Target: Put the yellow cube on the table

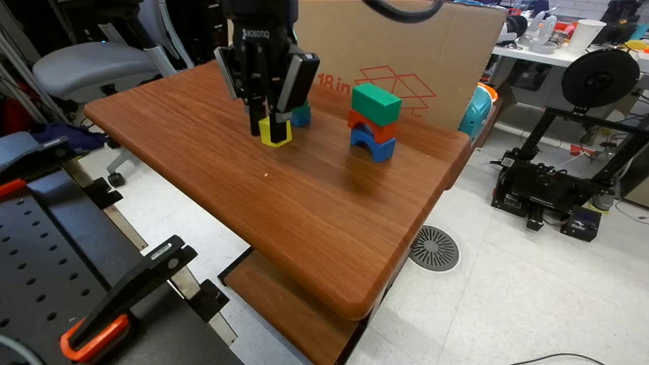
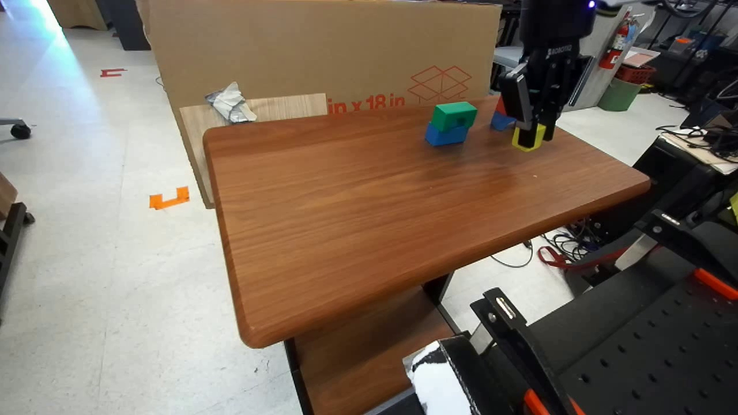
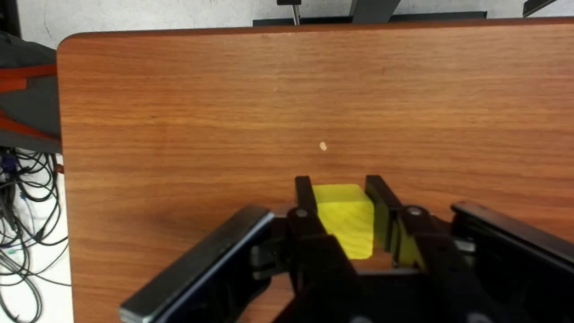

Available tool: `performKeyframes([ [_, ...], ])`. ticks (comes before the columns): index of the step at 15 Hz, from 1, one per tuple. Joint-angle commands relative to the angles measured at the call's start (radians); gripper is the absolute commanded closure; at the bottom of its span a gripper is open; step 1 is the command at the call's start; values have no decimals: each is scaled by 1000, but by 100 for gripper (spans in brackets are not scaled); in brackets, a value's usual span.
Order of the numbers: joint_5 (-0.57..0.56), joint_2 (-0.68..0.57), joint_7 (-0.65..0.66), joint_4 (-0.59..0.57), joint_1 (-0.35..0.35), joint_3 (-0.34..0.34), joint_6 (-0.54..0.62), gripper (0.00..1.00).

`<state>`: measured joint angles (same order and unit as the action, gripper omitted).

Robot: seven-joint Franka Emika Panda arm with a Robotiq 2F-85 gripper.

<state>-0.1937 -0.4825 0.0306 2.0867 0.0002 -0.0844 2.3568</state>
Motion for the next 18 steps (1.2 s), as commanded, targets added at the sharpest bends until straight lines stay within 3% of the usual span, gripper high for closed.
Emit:
performKeyframes([
  [1,-22,-35,-5,-4,7,-1,-6,92],
  [7,-33,-86,-11,-24,13,-4,-21,92],
  [8,-37,-82,-6,-22,15,-7,-21,84],
  [9,-38,-76,-10,-19,13,-6,-22,42],
  [10,-34,-68,-16,-14,10,-3,-22,42],
  [16,2,66,-60,51,-15,14,-16,0],
  [18,39,137,-66,59,-28,22,-38,0],
])
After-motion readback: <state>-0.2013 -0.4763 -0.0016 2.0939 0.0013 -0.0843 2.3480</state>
